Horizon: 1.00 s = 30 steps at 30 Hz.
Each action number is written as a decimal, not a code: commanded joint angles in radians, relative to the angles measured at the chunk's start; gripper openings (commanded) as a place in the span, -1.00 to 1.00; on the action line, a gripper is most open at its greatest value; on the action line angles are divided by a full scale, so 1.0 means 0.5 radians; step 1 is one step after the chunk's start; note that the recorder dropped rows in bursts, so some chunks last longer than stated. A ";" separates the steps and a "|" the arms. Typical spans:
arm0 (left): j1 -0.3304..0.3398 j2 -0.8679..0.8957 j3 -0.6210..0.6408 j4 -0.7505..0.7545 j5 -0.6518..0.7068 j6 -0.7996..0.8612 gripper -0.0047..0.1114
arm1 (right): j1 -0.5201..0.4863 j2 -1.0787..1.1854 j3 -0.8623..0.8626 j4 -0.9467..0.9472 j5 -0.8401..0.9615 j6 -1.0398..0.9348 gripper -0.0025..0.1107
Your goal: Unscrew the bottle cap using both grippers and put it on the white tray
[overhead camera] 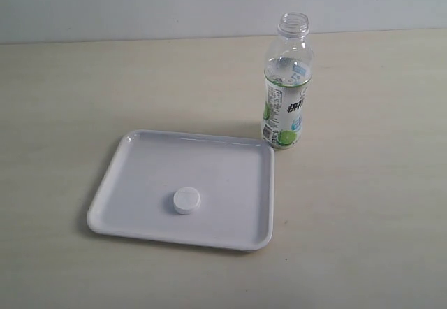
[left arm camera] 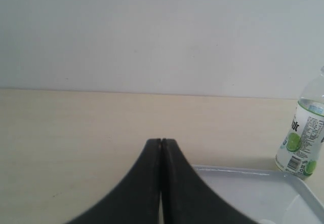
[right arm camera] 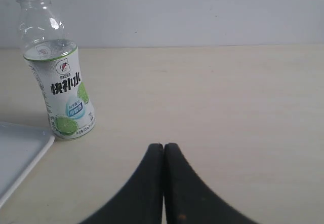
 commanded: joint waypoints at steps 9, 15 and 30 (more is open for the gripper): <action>0.004 -0.014 0.004 -0.010 -0.001 0.004 -0.92 | 0.007 -0.010 0.009 0.031 -0.032 0.018 -0.96; 0.004 -0.014 0.004 -0.010 -0.001 0.004 -0.92 | 0.007 -0.010 0.009 0.031 -0.032 0.018 -0.96; -0.098 -0.014 0.004 -0.010 -0.001 0.004 -0.92 | 0.007 -0.010 0.009 0.038 -0.032 0.018 -0.96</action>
